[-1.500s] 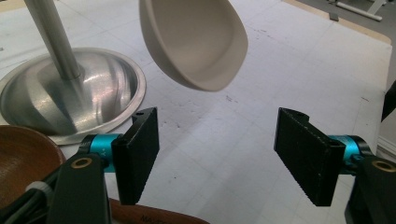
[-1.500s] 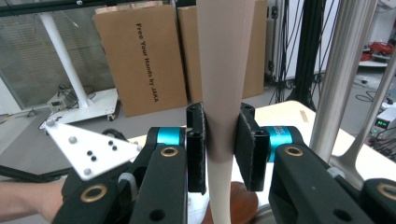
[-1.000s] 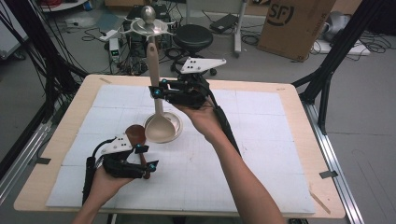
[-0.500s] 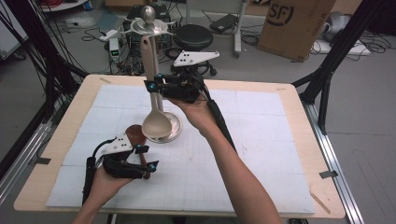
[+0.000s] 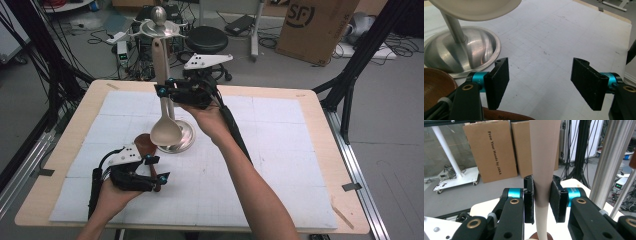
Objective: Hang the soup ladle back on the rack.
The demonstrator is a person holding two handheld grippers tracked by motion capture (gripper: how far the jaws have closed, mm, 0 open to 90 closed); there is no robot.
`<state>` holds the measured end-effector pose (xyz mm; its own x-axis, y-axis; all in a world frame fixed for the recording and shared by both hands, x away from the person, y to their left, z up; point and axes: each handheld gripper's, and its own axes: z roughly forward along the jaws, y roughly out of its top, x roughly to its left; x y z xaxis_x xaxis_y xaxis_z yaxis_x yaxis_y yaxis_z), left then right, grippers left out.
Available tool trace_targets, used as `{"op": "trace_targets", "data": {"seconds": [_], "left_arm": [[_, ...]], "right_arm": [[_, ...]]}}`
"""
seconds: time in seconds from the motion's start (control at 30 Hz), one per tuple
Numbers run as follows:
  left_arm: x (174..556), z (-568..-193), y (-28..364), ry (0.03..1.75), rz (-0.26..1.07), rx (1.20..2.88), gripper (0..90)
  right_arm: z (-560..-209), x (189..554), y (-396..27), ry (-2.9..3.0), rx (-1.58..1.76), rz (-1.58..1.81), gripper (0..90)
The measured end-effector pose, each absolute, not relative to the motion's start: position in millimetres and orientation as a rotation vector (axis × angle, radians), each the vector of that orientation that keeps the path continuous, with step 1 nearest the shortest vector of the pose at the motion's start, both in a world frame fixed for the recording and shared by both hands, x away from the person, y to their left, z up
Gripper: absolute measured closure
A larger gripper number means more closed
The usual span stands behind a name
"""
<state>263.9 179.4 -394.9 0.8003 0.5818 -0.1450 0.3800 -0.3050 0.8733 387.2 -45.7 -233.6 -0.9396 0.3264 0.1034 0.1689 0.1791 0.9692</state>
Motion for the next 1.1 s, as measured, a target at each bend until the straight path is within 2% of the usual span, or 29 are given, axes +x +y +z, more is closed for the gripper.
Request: {"op": "trace_targets", "data": {"seconds": [0.7,1.1], "left_arm": [[263.9,-394.8,179.3,0.716,0.237,1.932,31.7],[264.0,-394.9,179.2,0.717,0.241,1.934,31.6]], "right_arm": [[-236.6,394.3,-46.1,2.287,0.549,1.853,74.5],[-233.8,391.7,-55.2,2.278,0.546,1.856,68.4]]}}
